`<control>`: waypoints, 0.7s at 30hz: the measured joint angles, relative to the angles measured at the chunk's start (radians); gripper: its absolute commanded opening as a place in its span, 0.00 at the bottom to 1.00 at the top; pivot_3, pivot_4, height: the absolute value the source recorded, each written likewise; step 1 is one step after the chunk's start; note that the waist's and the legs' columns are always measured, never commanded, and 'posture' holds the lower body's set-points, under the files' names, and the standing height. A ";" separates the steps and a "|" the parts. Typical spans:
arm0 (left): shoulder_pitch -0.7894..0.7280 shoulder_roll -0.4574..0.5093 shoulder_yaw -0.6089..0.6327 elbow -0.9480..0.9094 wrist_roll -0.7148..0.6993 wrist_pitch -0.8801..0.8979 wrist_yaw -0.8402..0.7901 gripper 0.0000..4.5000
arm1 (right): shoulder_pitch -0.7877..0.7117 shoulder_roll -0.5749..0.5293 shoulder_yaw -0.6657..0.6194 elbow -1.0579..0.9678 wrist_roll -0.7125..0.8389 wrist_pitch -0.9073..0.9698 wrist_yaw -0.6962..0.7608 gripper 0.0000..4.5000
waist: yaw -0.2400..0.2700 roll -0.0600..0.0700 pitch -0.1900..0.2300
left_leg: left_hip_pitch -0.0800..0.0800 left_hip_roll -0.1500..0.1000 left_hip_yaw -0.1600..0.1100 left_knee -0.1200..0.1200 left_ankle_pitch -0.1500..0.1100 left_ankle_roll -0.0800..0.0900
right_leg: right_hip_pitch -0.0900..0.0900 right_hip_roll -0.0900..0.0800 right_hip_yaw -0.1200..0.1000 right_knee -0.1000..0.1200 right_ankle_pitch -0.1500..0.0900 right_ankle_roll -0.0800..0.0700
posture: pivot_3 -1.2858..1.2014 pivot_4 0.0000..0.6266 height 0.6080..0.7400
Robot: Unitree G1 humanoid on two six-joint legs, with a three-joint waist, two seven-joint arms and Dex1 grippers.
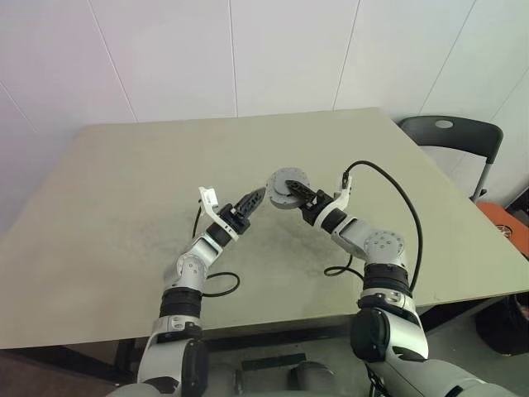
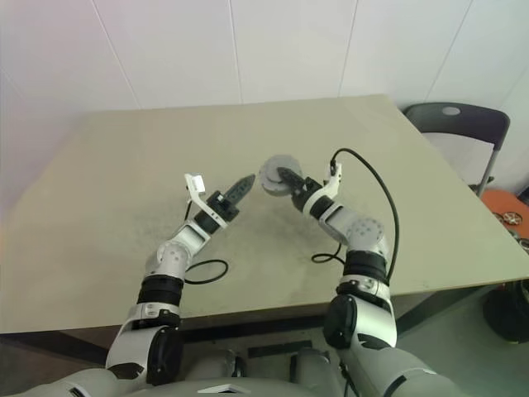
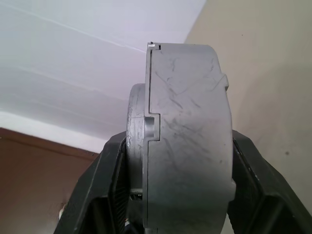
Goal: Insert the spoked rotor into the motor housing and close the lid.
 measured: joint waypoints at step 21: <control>-0.056 0.003 0.016 0.079 -0.074 0.126 0.090 1.00 | 0.070 0.004 0.131 -0.125 0.110 0.111 0.079 0.51 | -0.002 0.000 0.000 | 0.001 0.000 0.000 0.000 0.000 0.000 | 0.001 0.002 0.001 0.000 0.000 0.000 | 0.52 0.00 1.00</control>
